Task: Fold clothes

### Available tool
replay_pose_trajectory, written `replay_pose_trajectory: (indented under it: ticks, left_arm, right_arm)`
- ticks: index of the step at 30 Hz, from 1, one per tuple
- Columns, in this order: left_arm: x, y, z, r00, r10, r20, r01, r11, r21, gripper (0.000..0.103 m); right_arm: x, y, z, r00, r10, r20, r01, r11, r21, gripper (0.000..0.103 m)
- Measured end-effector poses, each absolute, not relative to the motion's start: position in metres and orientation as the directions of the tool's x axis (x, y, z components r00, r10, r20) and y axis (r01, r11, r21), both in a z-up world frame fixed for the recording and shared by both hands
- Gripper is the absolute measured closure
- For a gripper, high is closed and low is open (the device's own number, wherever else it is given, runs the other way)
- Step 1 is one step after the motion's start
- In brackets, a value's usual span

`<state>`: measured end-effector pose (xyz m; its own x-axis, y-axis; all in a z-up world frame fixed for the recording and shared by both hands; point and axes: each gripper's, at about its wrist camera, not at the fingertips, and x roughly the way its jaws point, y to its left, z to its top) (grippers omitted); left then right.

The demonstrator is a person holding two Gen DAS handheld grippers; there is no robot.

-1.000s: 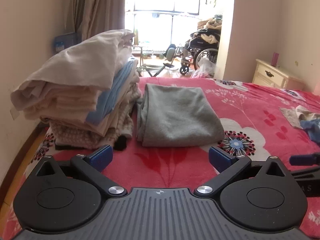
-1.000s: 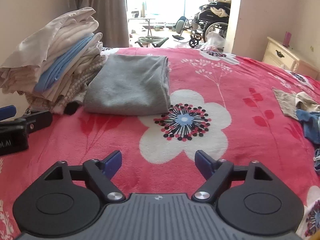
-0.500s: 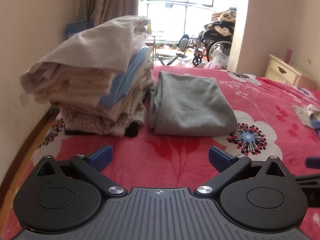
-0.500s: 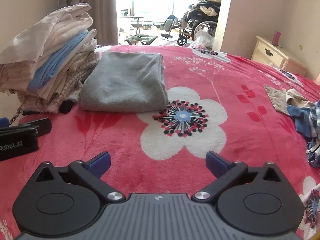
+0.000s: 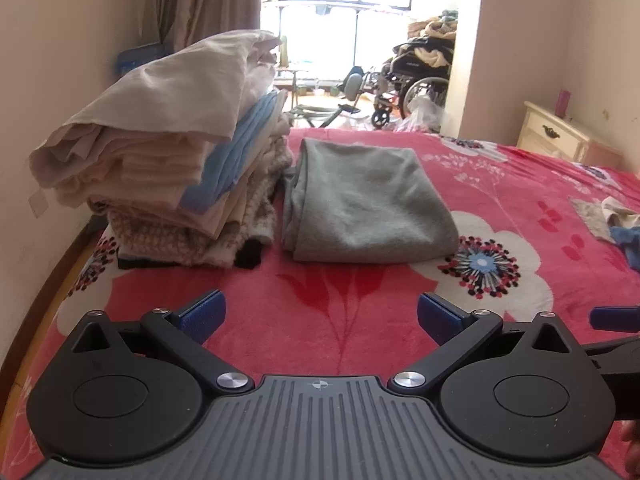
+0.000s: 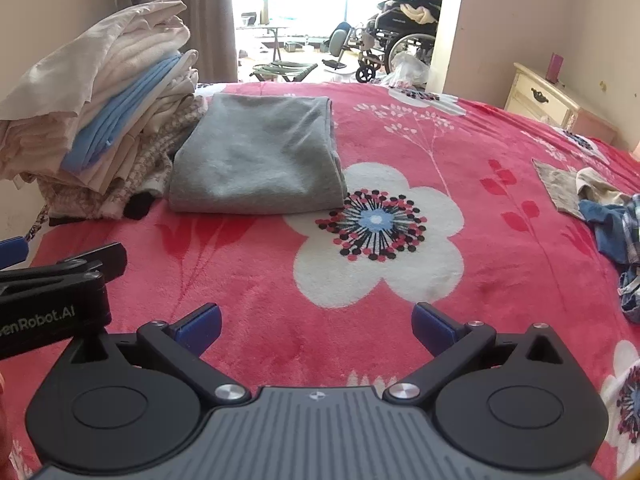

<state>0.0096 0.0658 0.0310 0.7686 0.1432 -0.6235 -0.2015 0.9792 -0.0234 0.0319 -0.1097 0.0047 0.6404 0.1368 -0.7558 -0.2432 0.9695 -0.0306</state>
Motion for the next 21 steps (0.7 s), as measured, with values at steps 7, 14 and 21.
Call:
replay_pose_trajectory:
  ticks: [7, 14, 21]
  left_arm:
    - [0.009, 0.069, 0.030, 0.757, 0.206, -0.620, -0.252, 0.968, 0.015, 0.000]
    - [0.009, 0.070, 0.029, 0.753, 0.207, -0.625, -0.261, 0.965, 0.005, 0.000]
    - [0.010, 0.072, 0.027, 0.749, 0.186, -0.635, -0.257, 0.966, -0.019, 0.000]
  right_arm:
    - [0.029, -0.107, 0.001, 0.640, 0.118, -0.759, -0.240, 0.969, -0.052, 0.000]
    - [0.025, -0.102, -0.003, 0.639, 0.114, -0.761, -0.260, 0.963, -0.074, 0.000]
    - [0.023, -0.098, -0.007, 0.633, 0.113, -0.766, -0.274, 0.958, -0.085, 0.000]
